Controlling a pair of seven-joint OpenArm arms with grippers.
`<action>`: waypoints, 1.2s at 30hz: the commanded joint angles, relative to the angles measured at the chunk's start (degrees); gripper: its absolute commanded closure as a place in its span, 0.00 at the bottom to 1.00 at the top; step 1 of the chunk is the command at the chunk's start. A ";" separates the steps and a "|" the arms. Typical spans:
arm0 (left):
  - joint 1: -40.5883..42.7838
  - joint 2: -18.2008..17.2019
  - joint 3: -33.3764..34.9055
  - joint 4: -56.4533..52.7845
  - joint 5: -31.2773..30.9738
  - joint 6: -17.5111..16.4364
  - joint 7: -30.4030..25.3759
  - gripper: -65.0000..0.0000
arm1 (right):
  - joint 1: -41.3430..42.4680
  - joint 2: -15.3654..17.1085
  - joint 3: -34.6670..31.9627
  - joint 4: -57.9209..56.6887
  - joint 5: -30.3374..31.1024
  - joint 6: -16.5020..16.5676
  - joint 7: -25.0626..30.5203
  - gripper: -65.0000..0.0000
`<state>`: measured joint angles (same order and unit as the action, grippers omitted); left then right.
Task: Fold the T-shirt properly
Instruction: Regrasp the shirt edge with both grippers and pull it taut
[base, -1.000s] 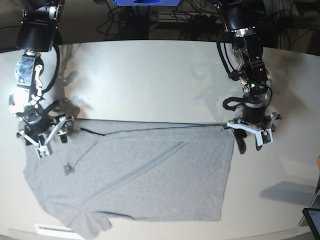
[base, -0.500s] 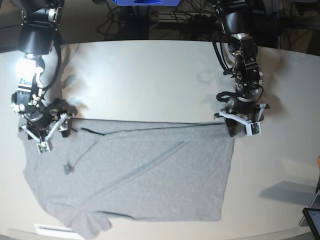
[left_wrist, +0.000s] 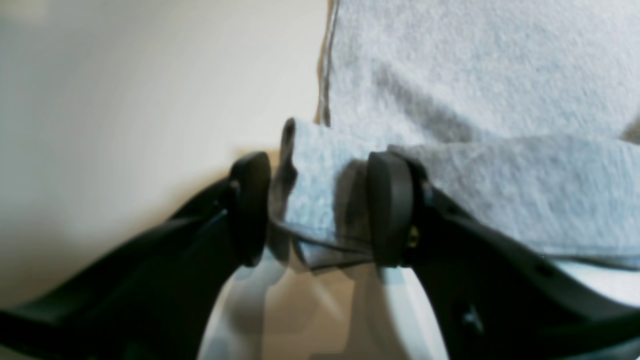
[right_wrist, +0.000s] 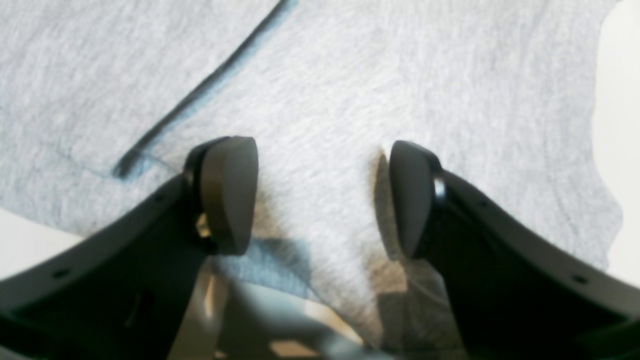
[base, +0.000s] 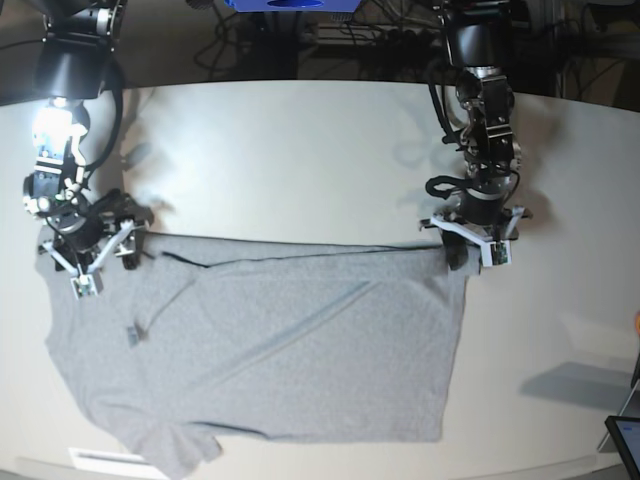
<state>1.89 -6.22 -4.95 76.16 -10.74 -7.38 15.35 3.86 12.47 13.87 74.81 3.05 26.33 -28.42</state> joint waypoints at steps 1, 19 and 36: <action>0.97 -0.16 0.07 0.19 0.59 -0.14 2.54 0.54 | -0.74 0.67 0.15 0.32 -1.42 0.44 -2.65 0.38; 9.76 -4.90 -0.37 7.84 0.59 -0.14 2.54 0.54 | -6.19 0.67 0.15 3.66 -1.42 0.44 -2.74 0.38; 17.49 -6.40 -2.74 16.72 0.68 -0.14 2.54 0.54 | -15.07 0.32 0.68 13.59 -1.42 0.09 -5.99 0.38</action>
<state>19.33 -11.84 -7.01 91.83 -10.52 -8.19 18.22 -10.57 12.32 14.46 88.64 4.32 25.87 -30.00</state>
